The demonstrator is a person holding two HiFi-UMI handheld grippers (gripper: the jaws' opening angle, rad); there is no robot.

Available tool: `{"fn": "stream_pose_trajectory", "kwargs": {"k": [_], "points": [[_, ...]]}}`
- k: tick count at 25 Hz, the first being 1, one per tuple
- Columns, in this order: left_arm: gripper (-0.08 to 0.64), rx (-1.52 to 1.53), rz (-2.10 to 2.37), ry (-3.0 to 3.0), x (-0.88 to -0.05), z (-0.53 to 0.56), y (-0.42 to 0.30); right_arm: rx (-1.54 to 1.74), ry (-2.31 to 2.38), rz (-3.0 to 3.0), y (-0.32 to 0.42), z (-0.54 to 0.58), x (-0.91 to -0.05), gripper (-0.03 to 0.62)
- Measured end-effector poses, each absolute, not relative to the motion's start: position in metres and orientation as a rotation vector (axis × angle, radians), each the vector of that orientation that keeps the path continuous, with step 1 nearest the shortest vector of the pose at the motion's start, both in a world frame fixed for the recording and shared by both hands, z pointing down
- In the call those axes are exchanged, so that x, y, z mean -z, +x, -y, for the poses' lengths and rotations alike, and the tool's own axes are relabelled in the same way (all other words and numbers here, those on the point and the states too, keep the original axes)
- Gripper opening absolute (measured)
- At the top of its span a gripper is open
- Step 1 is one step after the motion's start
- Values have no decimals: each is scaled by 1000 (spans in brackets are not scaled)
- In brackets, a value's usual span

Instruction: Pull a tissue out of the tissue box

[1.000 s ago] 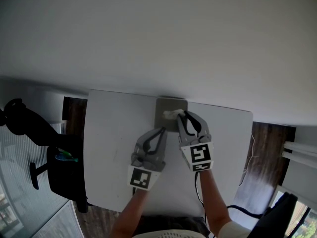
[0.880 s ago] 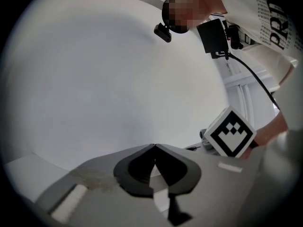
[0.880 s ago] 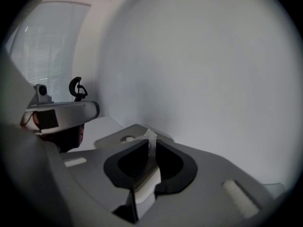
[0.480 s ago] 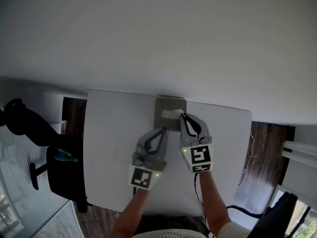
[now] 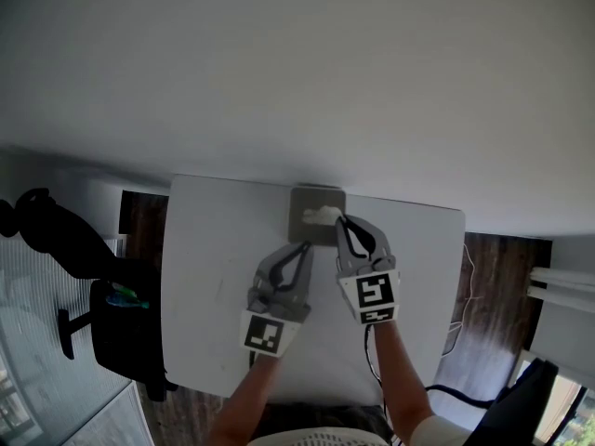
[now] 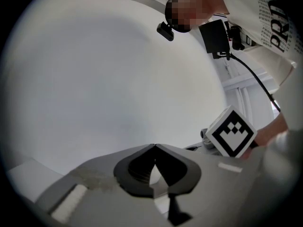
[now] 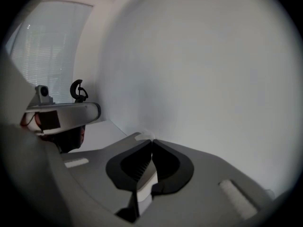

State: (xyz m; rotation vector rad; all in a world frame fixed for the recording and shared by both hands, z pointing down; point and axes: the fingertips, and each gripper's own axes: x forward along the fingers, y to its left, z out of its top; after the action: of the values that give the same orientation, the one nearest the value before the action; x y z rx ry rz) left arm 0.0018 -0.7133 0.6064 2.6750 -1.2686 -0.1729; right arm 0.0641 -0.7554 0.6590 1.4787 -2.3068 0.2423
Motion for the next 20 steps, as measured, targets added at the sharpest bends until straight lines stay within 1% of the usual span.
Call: {"fn": "stream_pose_trajectory", "kwargs": {"k": [9,20], "points": [[-8,200,1256,2701,-573,708,-4,-210,1477,2306,61,750,-622,13],[-8,224,1270,2772,-506,676,0,-151,1517,2360,60,705,-542,12]]}}
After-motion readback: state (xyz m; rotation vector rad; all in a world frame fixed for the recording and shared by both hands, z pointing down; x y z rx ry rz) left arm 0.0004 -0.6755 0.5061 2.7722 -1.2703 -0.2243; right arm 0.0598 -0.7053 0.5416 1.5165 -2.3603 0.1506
